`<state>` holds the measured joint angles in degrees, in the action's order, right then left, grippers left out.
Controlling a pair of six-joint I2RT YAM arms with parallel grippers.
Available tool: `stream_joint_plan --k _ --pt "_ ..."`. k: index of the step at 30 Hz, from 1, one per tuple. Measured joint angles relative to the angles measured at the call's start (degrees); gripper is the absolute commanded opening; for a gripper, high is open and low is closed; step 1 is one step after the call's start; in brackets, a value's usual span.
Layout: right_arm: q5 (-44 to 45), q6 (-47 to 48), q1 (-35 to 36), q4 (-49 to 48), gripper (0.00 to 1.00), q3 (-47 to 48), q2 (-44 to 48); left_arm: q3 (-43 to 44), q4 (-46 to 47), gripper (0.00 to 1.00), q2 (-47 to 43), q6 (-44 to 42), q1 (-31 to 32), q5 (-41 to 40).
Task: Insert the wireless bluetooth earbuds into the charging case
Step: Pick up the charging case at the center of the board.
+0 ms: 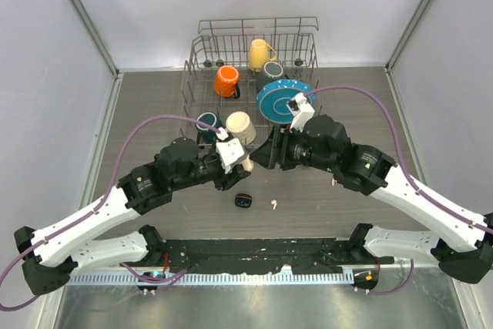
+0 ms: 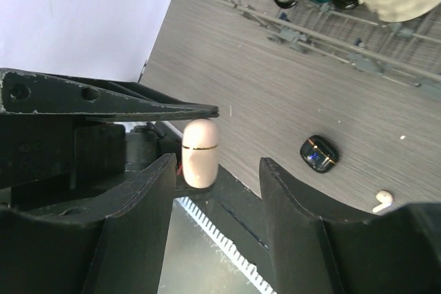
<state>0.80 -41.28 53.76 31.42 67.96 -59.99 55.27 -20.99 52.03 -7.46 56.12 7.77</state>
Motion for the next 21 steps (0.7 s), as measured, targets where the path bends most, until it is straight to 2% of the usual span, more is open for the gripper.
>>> stream_joint_plan --k 9,19,20,21 --pt "-6.91 -0.22 0.00 -1.60 0.53 0.00 -3.06 0.02 1.07 0.00 1.97 -2.23 2.82 -3.76" --pt "-8.09 0.59 -0.15 -1.18 0.47 0.00 -4.09 0.02 1.90 0.00 2.49 -3.26 3.63 -5.14" --pt "-8.24 0.63 -0.22 -1.03 0.45 0.00 -4.44 0.02 2.03 0.00 2.49 -3.30 3.72 -5.18" --pt "-8.39 0.68 -0.22 -0.90 0.38 0.00 -4.74 0.02 2.12 0.00 2.49 -3.32 3.80 -5.18"
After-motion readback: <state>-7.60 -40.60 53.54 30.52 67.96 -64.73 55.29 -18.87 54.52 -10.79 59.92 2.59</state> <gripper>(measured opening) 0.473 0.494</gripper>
